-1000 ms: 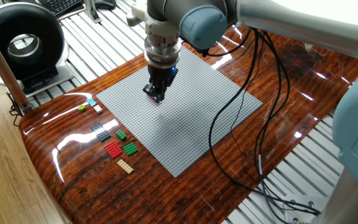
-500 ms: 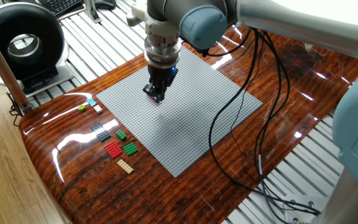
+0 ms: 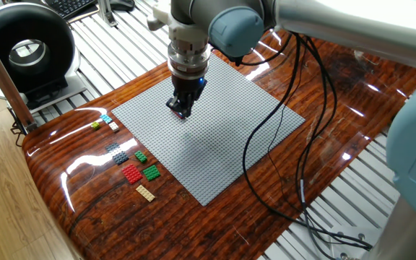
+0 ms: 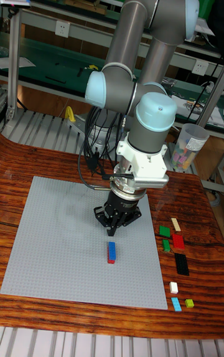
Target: Build with small Lego blocks
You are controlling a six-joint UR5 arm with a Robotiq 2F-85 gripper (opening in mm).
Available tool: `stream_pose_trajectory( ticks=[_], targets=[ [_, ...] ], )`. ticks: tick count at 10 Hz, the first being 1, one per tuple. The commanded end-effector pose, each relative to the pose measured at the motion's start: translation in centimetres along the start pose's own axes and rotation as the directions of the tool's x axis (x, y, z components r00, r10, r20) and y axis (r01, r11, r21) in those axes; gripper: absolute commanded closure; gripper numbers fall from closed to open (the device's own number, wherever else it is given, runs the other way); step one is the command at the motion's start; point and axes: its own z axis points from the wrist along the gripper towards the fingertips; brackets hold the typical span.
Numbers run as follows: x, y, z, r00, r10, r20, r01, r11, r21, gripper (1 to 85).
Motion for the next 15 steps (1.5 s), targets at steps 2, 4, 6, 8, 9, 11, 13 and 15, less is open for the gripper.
stream_pose_trajectory(
  ticks=[2, 4, 6, 8, 9, 11, 13, 15],
  targets=[
    [1.1, 0.9, -0.8, 0.999, 0.049, 0.014, -0.048, 0.998, -0.034, 84.3],
    [0.9, 1.3, -0.8, 0.999, 0.05, 0.018, -0.05, 0.998, -0.049, 84.3],
    [1.0, 0.4, -0.8, 0.999, 0.035, 0.016, -0.034, 0.999, -0.016, 84.3],
    [0.7, 0.9, -0.5, 0.999, 0.04, 0.017, -0.039, 0.999, -0.035, 84.3],
    [0.5, 0.5, -0.2, 0.999, 0.036, 0.017, -0.036, 0.999, -0.024, 84.3],
    [-0.2, 0.2, 0.3, 0.999, 0.03, 0.023, -0.03, 0.999, -0.024, 84.3],
    [-0.7, 0.0, 0.4, 0.999, 0.029, 0.023, -0.028, 0.999, -0.023, 84.3],
    [-1.2, 0.0, 0.1, 0.999, 0.026, 0.02, -0.025, 0.999, -0.023, 84.3]
  ],
)
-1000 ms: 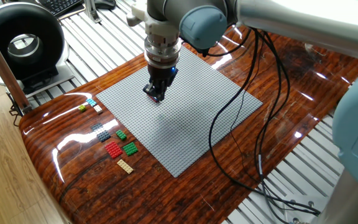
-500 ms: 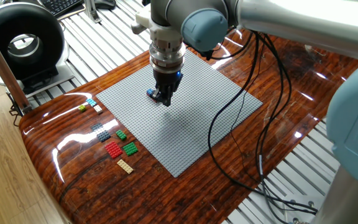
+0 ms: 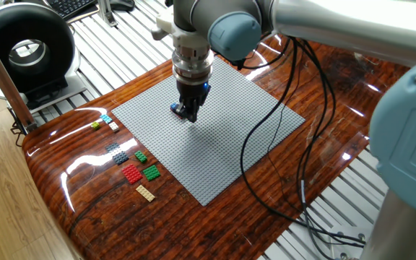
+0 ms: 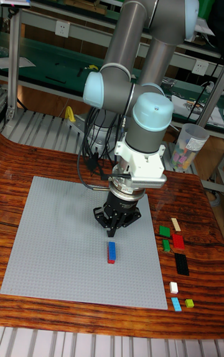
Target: Build with small Lego blocks
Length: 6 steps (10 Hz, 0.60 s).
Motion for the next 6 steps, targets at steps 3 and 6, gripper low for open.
stream_pose_trajectory(
  ticks=[3, 6],
  targets=[
    [-1.31, 0.3, -0.21, 1.0, 0.003, 0.005, -0.003, 1.0, -0.015, 84.3],
    [-1.43, 0.38, -0.2, 1.0, 0.003, 0.008, -0.003, 1.0, -0.018, 84.3]
  ],
)
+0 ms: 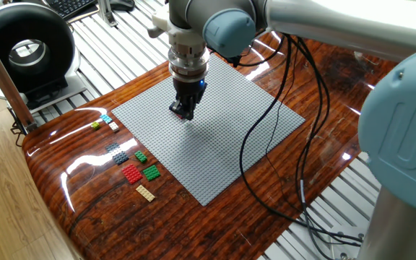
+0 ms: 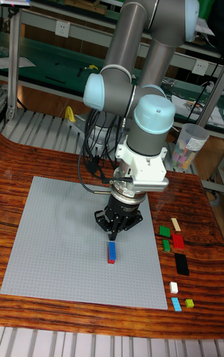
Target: Build with small Lego blocks
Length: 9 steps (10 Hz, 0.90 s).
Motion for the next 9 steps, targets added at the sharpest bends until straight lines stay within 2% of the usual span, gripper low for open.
stream_pose_trajectory(
  ticks=[1, 9],
  targets=[
    [-0.45, 0.24, -0.15, 1.0, 0.007, 0.005, -0.007, 1.0, -0.012, 84.3],
    [-0.67, -0.03, -0.32, 1.0, 0.004, 0.001, -0.004, 1.0, -0.009, 84.3]
  ],
)
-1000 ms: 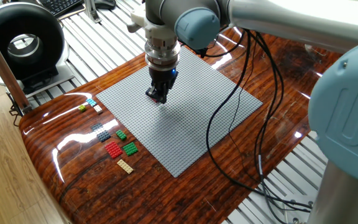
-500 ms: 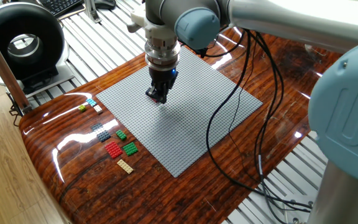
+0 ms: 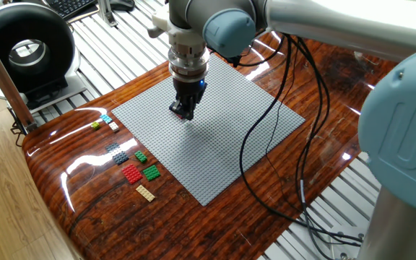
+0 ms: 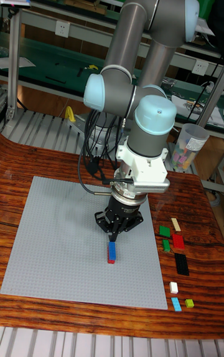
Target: Build with small Lego blocks
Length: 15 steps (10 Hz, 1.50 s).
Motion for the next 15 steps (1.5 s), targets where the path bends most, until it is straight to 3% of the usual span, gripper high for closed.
stream_pose_trajectory(
  ticks=[1, 6, 15],
  targets=[
    [-0.3, 0.0, -0.2, 1.0, 0.007, 0.001, -0.007, 1.0, -0.01, 84.3],
    [-0.3, 0.2, -0.2, 1.0, 0.008, 0.002, -0.008, 1.0, -0.018, 84.3],
    [0.6, 1.0, -1.7, 0.999, 0.031, -0.009, -0.031, 0.999, -0.015, 84.3]
  ],
)
